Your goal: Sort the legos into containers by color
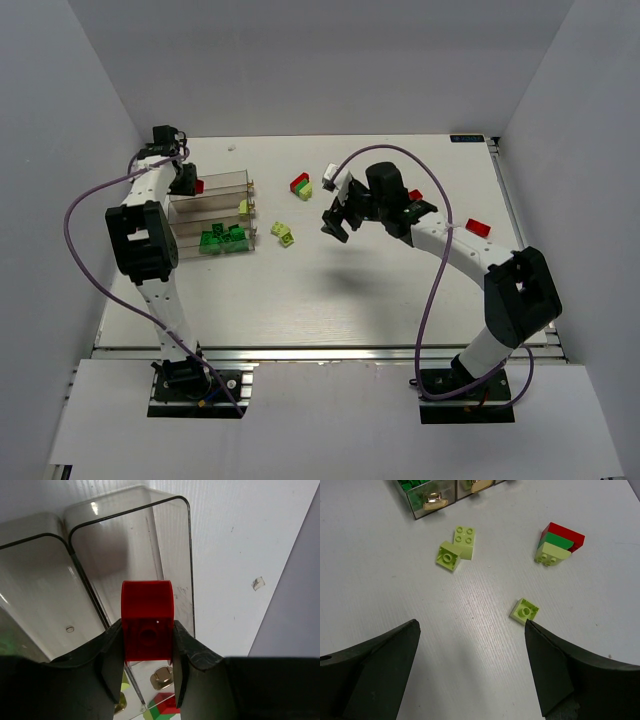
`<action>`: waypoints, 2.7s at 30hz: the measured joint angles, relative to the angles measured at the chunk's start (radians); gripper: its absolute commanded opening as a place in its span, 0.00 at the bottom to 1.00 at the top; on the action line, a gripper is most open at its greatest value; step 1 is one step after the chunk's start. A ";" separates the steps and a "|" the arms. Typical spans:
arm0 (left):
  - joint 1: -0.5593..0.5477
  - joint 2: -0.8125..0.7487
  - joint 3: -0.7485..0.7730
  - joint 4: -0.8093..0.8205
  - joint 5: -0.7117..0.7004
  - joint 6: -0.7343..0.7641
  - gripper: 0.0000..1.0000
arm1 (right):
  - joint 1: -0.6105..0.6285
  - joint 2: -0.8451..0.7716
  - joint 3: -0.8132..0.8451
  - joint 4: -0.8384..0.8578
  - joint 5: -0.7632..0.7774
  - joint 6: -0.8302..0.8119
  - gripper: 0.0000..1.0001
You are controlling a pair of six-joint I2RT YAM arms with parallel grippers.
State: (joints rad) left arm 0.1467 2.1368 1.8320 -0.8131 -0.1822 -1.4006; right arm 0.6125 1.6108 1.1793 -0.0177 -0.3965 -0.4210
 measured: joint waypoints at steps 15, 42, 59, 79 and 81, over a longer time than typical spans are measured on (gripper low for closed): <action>0.000 0.001 -0.001 0.033 0.039 0.005 0.72 | -0.013 0.000 -0.004 0.000 -0.002 0.001 0.90; 0.000 -0.906 -0.981 0.705 0.636 0.560 0.64 | -0.024 0.571 0.659 -0.150 0.148 0.365 0.89; 0.000 -1.229 -1.057 0.530 0.552 0.634 0.74 | -0.028 0.875 0.924 -0.172 0.251 0.393 0.89; 0.000 -1.241 -1.036 0.452 0.530 0.637 0.75 | -0.028 0.964 0.985 -0.129 0.251 0.357 0.70; 0.000 -1.241 -1.025 0.446 0.529 0.637 0.75 | -0.028 0.964 0.985 -0.129 0.248 0.343 0.68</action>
State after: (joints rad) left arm 0.1467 0.8963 0.8070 -0.3672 0.3470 -0.7631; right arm 0.5846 2.5752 2.1643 -0.1463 -0.1490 -0.0784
